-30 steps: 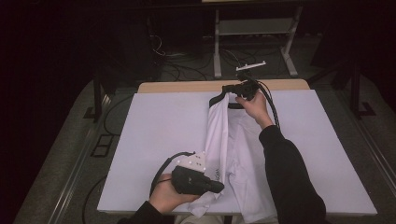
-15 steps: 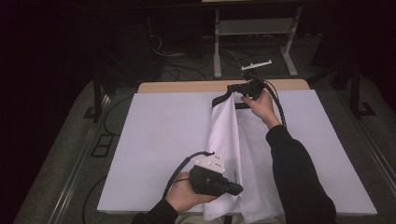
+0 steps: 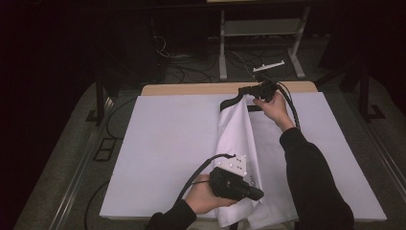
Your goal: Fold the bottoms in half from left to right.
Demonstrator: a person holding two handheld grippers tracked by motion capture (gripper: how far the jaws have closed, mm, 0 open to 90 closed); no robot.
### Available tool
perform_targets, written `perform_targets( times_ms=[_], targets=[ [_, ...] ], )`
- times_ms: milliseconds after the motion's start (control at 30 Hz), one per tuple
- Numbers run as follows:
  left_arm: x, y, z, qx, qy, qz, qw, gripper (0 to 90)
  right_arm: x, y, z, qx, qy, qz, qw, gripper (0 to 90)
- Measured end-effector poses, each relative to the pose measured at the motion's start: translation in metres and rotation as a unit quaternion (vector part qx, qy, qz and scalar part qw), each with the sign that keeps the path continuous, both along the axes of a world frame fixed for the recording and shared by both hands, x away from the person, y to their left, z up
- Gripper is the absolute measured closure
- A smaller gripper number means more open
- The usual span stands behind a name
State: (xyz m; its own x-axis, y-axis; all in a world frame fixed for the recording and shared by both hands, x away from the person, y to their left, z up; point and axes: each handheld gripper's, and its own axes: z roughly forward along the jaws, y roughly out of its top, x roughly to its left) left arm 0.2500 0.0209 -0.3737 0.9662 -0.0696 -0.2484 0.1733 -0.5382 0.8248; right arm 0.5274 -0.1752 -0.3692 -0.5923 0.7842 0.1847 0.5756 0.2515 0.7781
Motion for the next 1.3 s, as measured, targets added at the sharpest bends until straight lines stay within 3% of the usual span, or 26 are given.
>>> perform_targets(
  times_ms=[367, 967, 1300],
  targets=[
    [0.001, -0.024, -0.001, 0.005, -0.002, -0.022, 0.9997, 87.8, -0.002, -0.013, 0.000, 0.005, 0.009, 0.004, 0.9999, 85.2],
    [0.004, -0.051, -0.005, 0.001, 0.003, -0.037, 0.9993, 87.8, -0.006, -0.035, 0.005, 0.002, 0.008, 0.000, 1.0000, 85.1],
    [0.007, -0.065, -0.010, 0.001, 0.006, -0.042, 0.9991, 87.8, -0.007, -0.049, -0.002, -0.005, 0.012, -0.011, 0.9999, 85.2]
  ],
)
